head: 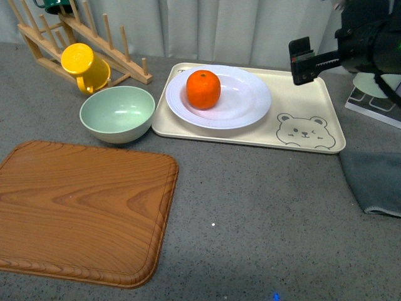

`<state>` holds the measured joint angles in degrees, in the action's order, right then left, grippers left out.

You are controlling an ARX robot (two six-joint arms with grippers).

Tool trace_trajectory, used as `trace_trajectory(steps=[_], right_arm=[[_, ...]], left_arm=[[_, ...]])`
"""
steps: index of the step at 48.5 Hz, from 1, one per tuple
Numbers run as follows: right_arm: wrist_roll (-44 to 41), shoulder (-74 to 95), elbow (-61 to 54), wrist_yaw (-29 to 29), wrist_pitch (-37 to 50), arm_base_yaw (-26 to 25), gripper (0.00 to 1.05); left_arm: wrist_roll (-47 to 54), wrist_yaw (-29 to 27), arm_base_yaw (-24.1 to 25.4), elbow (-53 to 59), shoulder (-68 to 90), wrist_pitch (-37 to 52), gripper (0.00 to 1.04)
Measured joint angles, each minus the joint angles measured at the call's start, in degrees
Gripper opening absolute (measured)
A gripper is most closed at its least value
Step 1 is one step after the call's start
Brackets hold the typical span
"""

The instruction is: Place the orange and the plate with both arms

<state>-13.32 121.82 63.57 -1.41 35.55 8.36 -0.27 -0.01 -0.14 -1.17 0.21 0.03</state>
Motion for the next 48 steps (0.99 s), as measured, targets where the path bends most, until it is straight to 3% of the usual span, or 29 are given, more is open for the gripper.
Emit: trace_trajectory(steps=[8, 29, 46, 48], right_arm=[[-1.97, -14.21, -13.53, 3.50, 2.73, -1.01, 0.96], [-3.56, -50.23, -46.71, 9.62, -2.97, -3.04, 0.96], [-2.99, -56.50, -50.01, 10.16, -5.31, -3.02, 0.96], [-0.87, -55.41, -51.15, 8.50, -0.72, -3.23, 0.92]], left_arm=[[0.00, 0.00, 0.00, 0.00, 0.00, 0.00, 0.98], [0.00, 0.00, 0.00, 0.00, 0.00, 0.00, 0.98], [0.00, 0.00, 0.00, 0.00, 0.00, 0.00, 0.98], [0.00, 0.00, 0.00, 0.00, -0.02, 0.00, 0.98]])
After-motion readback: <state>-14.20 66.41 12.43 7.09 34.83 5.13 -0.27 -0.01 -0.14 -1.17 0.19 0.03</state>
